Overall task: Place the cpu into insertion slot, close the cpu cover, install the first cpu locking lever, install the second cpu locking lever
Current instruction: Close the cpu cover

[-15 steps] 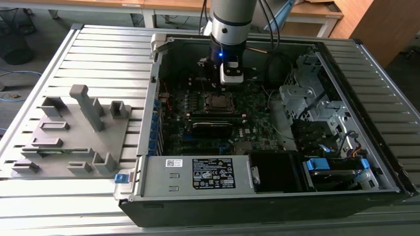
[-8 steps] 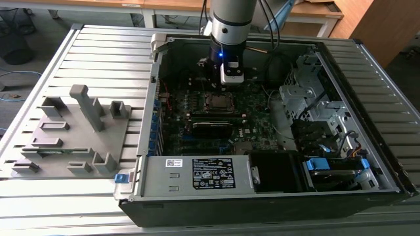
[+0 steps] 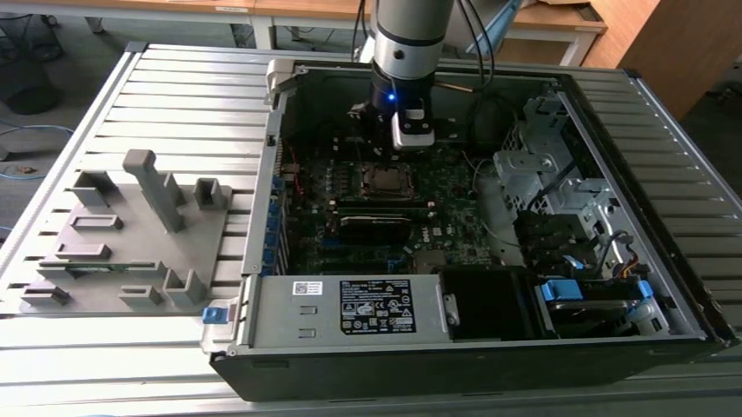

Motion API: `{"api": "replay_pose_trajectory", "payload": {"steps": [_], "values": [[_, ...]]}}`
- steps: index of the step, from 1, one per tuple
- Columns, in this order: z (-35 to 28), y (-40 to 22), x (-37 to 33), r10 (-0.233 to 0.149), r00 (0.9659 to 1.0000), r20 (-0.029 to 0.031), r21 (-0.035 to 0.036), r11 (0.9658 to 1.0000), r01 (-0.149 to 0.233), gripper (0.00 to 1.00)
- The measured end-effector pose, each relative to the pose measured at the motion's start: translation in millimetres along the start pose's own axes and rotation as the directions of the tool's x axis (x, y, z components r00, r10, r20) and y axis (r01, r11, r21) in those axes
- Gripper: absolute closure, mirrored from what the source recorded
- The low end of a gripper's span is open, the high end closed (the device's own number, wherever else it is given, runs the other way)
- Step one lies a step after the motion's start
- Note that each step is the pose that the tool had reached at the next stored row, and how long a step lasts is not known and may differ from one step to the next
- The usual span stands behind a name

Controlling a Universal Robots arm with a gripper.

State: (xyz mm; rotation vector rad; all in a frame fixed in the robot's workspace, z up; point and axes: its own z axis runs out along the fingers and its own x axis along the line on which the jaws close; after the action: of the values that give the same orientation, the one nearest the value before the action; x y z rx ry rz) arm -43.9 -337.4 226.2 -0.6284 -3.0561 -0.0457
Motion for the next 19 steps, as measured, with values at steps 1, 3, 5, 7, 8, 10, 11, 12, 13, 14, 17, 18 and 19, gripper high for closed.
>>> {"api": "replay_pose_trajectory", "payload": {"steps": [1, 3, 5, 7, 8, 10, 11, 12, 13, 14, 17, 18, 19], "values": [[0.0, 0.0, 0.0, -0.014, 0.9999, -0.0003, 0.0003, 0.9999, 0.014, 0.89], [0.0, 0.0, 0.0, -0.035, 0.9994, -0.0009, 0.0008, 0.9994, 0.035, 0.89], [0.0, 0.0, 0.0, -0.036, 0.9993, -0.0009, 0.0009, 0.9993, 0.036, 0.89], [0.0, 0.0, 0.0, -0.036, 0.9993, -0.001, 0.001, 0.9993, 0.036, 0.89], [0.0, 0.0, 0.0, -0.036, 0.9993, -0.0009, 0.0009, 0.9993, 0.036, 0.89], [0.0, 0.0, 0.0, -0.04, 0.9992, -0.001, 0.0011, 0.9992, 0.04, 0.89], [0.0, 0.0, 0.0, -0.049, 0.9988, -0.0013, 0.0013, 0.9988, 0.049, 0.89], [0.1, 0.0, 0.0, -0.062, 0.9981, -0.0016, 0.0016, 0.9981, 0.062, 0.89], [0.2, 0.0, 0.0, -0.078, 0.9969, -0.002, 0.0019, 0.9969, 0.078, 0.89], [0.2, 0.0, 0.0, -0.096, 0.9954, -0.0025, 0.0024, 0.9954, 0.096, 0.89], [0.4, 0.0, 0.0, -0.147, 0.9891, -0.0039, 0.0036, 0.9891, 0.147, 0.89], [0.4, 0.0, 0.0, -0.166, 0.9861, -0.0044, 0.004, 0.9861, 0.166, 0.89], [0.5, 0.0, 0.0, -0.182, 0.9834, -0.0048, 0.0043, 0.9834, 0.182, 0.89]]}}
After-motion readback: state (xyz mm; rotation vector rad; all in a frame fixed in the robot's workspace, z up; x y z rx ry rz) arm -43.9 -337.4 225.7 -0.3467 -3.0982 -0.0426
